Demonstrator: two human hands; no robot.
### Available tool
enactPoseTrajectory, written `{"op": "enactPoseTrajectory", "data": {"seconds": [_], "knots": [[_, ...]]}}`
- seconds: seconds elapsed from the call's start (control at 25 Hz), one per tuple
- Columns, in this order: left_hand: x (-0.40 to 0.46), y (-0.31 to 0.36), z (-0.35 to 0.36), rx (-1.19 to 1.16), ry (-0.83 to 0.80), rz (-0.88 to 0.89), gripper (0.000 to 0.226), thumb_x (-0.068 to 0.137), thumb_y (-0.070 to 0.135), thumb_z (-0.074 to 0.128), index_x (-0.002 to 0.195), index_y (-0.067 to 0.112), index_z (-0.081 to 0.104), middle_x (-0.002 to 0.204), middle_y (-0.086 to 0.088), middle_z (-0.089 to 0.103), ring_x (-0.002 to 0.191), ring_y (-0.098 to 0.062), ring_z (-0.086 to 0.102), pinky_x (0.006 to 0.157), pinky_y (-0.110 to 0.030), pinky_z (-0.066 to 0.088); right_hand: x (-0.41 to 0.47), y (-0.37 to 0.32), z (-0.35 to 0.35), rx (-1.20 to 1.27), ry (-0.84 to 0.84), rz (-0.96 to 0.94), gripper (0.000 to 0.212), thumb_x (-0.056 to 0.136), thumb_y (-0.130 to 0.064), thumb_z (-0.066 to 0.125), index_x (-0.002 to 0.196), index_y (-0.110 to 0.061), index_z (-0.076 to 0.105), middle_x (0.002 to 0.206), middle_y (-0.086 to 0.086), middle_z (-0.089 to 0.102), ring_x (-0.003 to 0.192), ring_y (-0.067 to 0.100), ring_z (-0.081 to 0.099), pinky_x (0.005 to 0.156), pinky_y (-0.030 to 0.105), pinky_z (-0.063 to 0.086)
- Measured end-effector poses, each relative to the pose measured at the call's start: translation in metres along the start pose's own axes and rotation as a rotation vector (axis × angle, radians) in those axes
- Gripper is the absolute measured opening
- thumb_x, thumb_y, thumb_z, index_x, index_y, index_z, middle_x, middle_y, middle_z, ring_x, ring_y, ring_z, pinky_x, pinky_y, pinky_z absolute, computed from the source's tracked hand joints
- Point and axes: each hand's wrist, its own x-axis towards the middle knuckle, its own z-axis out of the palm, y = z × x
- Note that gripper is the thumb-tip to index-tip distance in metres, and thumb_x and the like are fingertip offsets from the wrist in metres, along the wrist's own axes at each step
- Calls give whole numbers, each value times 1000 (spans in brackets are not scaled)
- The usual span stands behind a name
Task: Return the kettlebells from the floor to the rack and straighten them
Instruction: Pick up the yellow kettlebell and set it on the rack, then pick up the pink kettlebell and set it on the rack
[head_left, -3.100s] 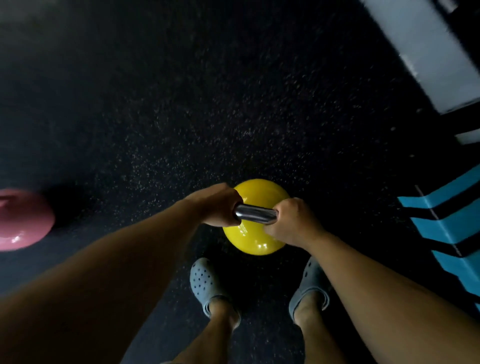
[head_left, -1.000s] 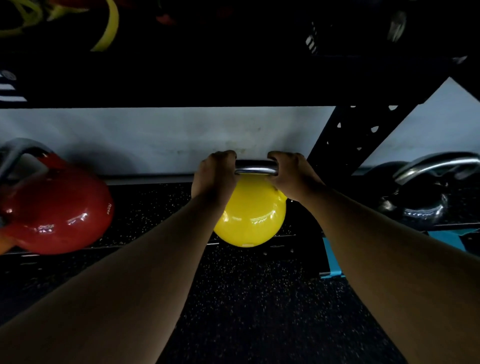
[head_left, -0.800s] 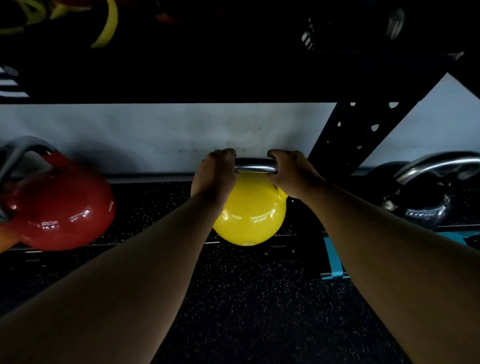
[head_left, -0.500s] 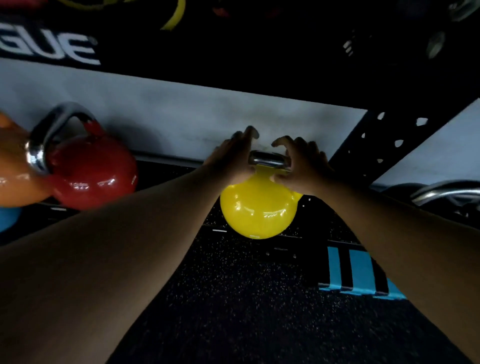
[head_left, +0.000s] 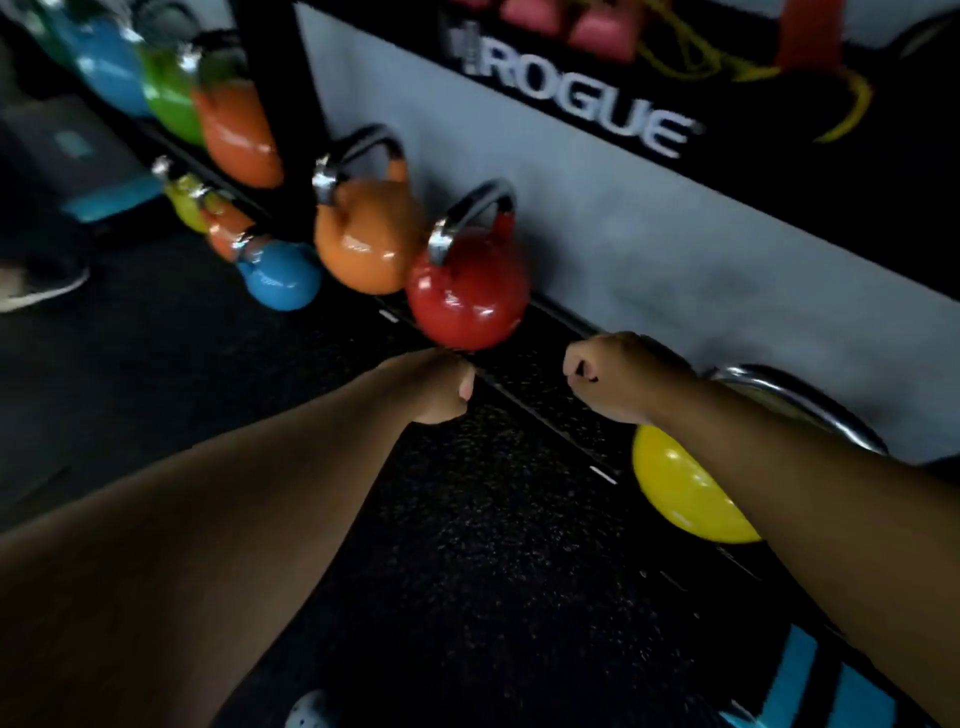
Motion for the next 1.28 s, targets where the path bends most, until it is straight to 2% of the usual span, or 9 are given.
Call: {"op": "enactPoseTrajectory", "data": {"seconds": [0.12, 0.24, 0.36, 0.6, 0.72, 0.84, 1.08, 1.2, 1.28], "knots": [[-71, -79, 22, -78, -63, -194, 23, 92, 26, 54, 112, 25, 64, 116, 0, 62, 101, -22, 60, 86, -38, 51, 17, -83, 22, 26, -134, -70, 11, 83, -27, 54, 81, -28, 65, 86, -4, 64, 84, 24, 64, 70, 30, 50], [-166, -167, 68, -216, -64, -339, 26, 96, 24, 49, 119, 23, 60, 124, -1, 61, 108, -26, 59, 90, -40, 50, 21, -193, 60, 4, -274, -220, 15, 88, -30, 51, 90, -31, 66, 96, -1, 66, 82, 22, 63, 76, 38, 56], [-273, -242, 129, -364, -14, -499, 26, 94, 23, 48, 117, 23, 61, 123, -4, 62, 108, -27, 60, 93, -45, 51, 4, -319, 113, -28, -413, -406, 13, 93, -34, 50, 96, -31, 62, 96, -1, 62, 79, 19, 61, 71, 38, 54], [-481, -342, 257, -573, 105, -796, 22, 90, 17, 54, 110, 24, 60, 120, -4, 60, 108, -26, 59, 92, -45, 51, -101, -552, 238, -68, -603, -648, 12, 95, -34, 49, 98, -30, 60, 92, -4, 61, 79, 16, 61, 72, 41, 56], [-595, -377, 325, -639, 158, -926, 21, 87, 21, 57, 108, 25, 58, 120, -4, 57, 110, -27, 56, 93, -44, 48, -170, -656, 296, -76, -677, -710, 8, 94, -31, 52, 94, -27, 59, 89, -5, 60, 78, 17, 60, 72, 40, 56], [-696, -404, 387, -669, 206, -1100, 25, 83, 28, 60, 108, 25, 56, 121, -5, 56, 116, -30, 53, 95, -44, 45, -234, -738, 346, -82, -702, -791, 5, 90, -32, 56, 87, -29, 57, 87, -7, 58, 78, 15, 58, 70, 37, 53], [-860, -441, 548, -781, 236, -1489, 45, 78, 26, 62, 120, 22, 50, 125, -8, 49, 120, -32, 46, 97, -49, 41, -350, -879, 465, -181, -765, -1014, 14, 85, -37, 61, 96, -31, 55, 95, -7, 55, 90, 19, 59, 82, 40, 51], [-887, -454, 617, -837, 206, -1564, 60, 76, 30, 69, 130, 21, 43, 132, -10, 45, 124, -33, 43, 101, -52, 39, -386, -913, 532, -245, -777, -1101, 25, 82, -34, 66, 103, -28, 54, 103, -3, 52, 102, 22, 55, 88, 40, 49], [-889, -468, 643, -813, 199, -1534, 67, 76, 31, 71, 134, 22, 40, 134, -9, 44, 126, -33, 42, 103, -53, 39, -397, -928, 566, -280, -741, -1138, 36, 81, -33, 67, 113, -26, 51, 114, 2, 49, 110, 26, 49, 92, 42, 46]]}}
